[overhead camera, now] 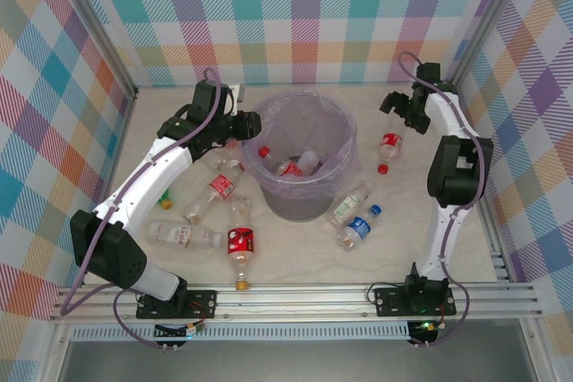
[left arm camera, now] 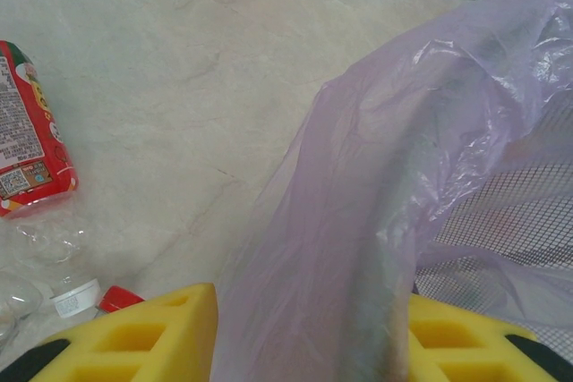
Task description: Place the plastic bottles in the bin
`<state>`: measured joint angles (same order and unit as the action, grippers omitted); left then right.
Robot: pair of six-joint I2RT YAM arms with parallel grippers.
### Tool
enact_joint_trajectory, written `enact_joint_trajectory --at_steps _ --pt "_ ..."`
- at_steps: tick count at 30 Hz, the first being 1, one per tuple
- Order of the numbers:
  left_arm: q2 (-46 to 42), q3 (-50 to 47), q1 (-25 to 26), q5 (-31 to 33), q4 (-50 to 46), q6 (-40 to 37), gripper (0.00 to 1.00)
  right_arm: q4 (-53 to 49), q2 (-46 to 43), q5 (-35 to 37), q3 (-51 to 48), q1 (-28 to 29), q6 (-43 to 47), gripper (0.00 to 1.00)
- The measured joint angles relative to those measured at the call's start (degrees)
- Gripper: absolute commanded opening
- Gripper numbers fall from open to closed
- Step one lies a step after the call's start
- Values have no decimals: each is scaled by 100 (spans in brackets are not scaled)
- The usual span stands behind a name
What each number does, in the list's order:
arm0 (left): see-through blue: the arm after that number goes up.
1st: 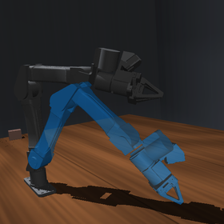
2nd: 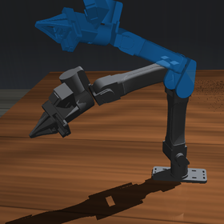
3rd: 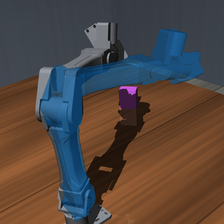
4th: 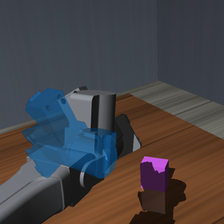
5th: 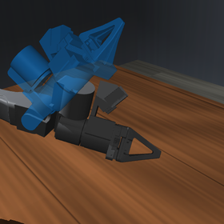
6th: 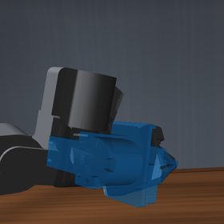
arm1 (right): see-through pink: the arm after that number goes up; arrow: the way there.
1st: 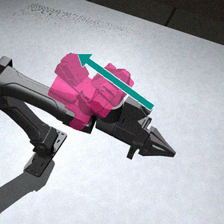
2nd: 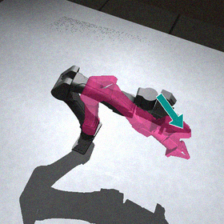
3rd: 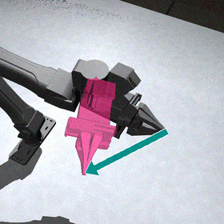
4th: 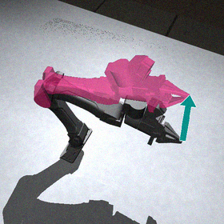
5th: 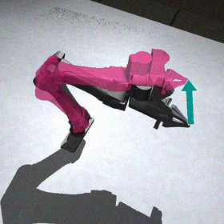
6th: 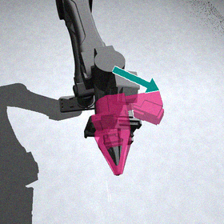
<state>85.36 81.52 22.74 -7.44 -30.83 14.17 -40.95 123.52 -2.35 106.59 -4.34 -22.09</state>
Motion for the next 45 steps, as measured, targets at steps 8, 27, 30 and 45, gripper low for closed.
enact_joint_trajectory --at_steps 8,27,30,45 --pt "0 -2 0 -24 0 0 43 -208 791 103 444 0 -7 91" --pt "-37 -39 0 -63 -4 0 43 -76 516 173 -90 -162 22 59" --pt "-37 -39 0 -63 -4 0 43 -63 155 177 -317 -236 48 58" --pt "-37 -39 7 -63 -4 0 43 452 -3849 -122 -1346 133 208 45"
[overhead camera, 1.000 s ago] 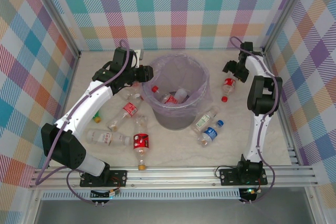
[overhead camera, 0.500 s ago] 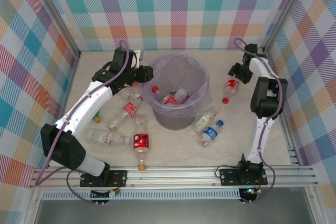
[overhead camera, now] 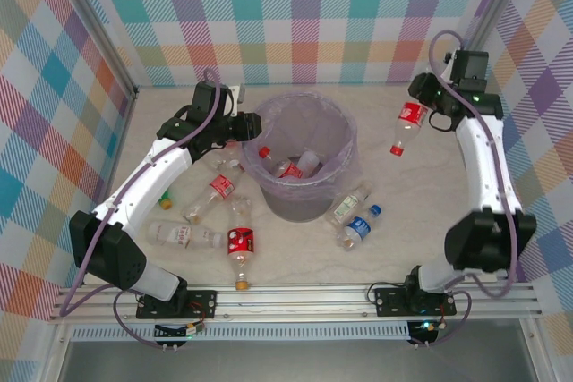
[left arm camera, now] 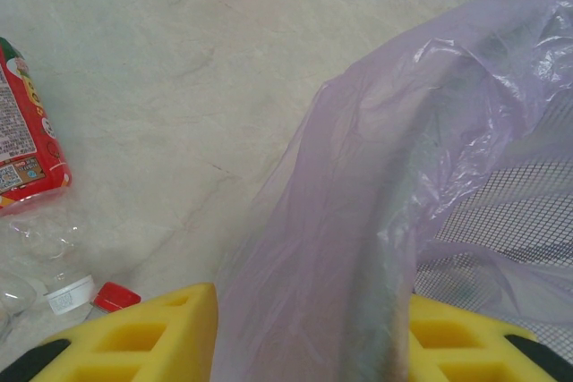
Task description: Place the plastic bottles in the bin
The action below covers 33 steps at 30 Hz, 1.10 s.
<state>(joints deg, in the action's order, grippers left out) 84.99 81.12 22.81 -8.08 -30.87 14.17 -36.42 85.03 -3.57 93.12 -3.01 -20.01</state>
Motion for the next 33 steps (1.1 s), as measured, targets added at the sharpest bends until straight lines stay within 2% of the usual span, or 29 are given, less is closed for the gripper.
enact_joint_trajectory --at_steps 5,11,16,21,27,33 --pt "0 0 4 2 0 0 43 103 -1005 0 72 791 142 43" --pt "2 0 13 -2 0 24 42 339 -1379 -238 334 1576 107 42" --pt "2 -7 48 0 20 68 41 566 -1043 -468 376 2581 103 42" --pt "2 -31 70 7 111 120 41 693 -328 -557 466 3257 192 42" --pt "2 -31 74 17 114 125 41 693 260 -551 450 3766 326 42" --pt "2 -33 81 31 125 125 40 1014 389 -553 -153 3926 435 44"
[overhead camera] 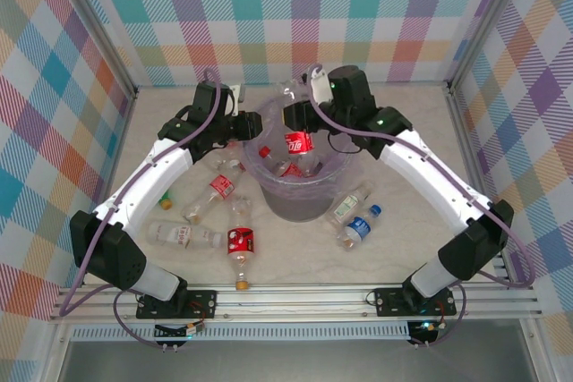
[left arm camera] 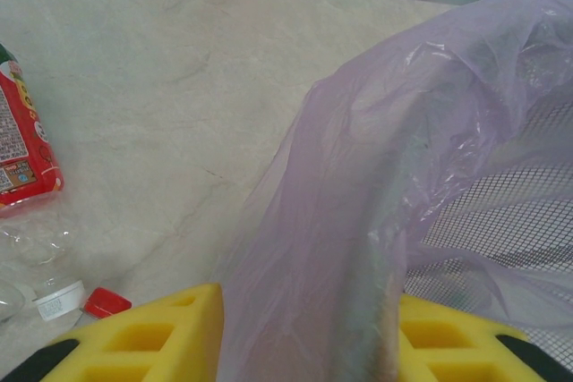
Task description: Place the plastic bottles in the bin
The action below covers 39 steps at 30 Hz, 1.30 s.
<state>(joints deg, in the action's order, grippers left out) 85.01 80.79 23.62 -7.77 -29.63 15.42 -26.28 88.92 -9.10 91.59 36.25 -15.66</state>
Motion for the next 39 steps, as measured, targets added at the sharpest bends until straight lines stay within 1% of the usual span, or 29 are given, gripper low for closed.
enact_joint_trajectory --at_steps 4,8,10,15,19,23,27,30,34,36,39 --pt "0 -2 33 59 9 2 40 284 144 2 -518 -2 33 50" --pt "0 -2 48 101 17 2 40 433 275 7 -901 -2 37 62" --pt "0 -2 55 122 28 2 40 455 278 24 -984 -2 72 66" --pt "0 -2 63 144 46 2 40 485 275 48 -986 -2 160 79" --pt "0 -2 63 144 48 2 40 393 275 48 -905 -2 223 83" --pt "0 -2 66 157 48 0 40 197 275 48 -601 -2 293 87" --pt "0 -2 74 192 50 0 40 -39 212 96 -321 -2 308 93" --pt "0 -2 74 195 52 0 40 -289 -9 201 -284 -2 304 100" --pt "0 -2 76 208 55 0 40 -520 -531 258 -293 -7 240 99" --pt "0 -2 76 210 70 0 40 -579 -984 350 -299 -7 157 99" --pt "0 -2 81 216 79 0 40 -839 -1711 686 -256 -26 66 99"
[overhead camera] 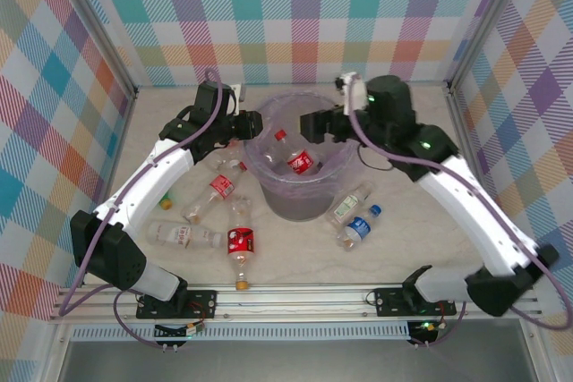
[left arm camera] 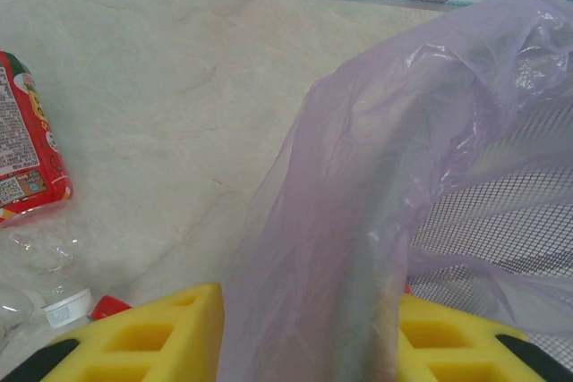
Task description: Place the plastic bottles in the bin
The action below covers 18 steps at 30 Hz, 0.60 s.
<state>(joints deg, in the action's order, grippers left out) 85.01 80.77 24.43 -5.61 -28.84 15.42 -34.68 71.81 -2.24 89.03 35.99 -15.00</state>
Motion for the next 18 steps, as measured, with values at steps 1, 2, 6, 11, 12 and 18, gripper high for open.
enact_joint_trajectory --at_steps 1,2,6,11,12,18 --pt "0 0 7 7 7 0 40 -153 -184 122 66 -15 -48 99" --pt "0 0 15 17 11 0 40 -306 -345 240 149 -44 -87 99" --pt "0 0 20 33 13 0 40 -905 -874 713 245 -470 -308 99" --pt "0 0 20 35 13 0 40 -1443 -1613 1045 -706 -1375 -699 99" --pt "0 0 20 35 13 0 40 -1547 -1751 1062 -1003 -1554 -793 99" --pt "0 0 22 57 13 0 40 -1788 -2127 901 -2798 -2068 -1366 99"
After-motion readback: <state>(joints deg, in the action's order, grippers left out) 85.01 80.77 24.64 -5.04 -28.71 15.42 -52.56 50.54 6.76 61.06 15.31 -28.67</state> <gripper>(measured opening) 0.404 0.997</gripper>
